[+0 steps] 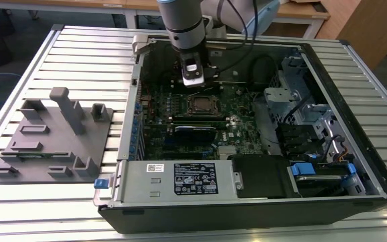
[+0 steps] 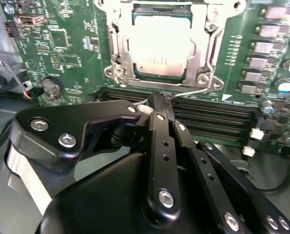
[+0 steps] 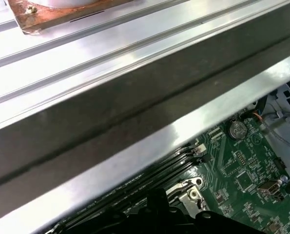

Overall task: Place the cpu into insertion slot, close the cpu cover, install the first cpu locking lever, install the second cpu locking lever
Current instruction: 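Install the first cpu locking lever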

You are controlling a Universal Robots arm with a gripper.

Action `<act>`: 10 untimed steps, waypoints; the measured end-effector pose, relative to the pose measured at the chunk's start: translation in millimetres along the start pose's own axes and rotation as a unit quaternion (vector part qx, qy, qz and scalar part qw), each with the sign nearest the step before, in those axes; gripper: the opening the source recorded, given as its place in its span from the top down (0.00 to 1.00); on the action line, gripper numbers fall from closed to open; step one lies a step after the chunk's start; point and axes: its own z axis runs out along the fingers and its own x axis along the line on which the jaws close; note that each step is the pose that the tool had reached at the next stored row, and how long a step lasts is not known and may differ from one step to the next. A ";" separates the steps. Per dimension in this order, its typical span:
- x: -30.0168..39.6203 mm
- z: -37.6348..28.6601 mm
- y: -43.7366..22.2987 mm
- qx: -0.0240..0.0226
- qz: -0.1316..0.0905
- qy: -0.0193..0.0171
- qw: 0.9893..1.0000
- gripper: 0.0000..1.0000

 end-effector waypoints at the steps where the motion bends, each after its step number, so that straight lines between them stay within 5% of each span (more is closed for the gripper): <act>1: 1.2 -0.4 -0.7 0.000 0.000 0.000 1.000 0.90; 10: 6.0 -0.7 -3.4 -0.001 0.003 -0.003 1.000 0.90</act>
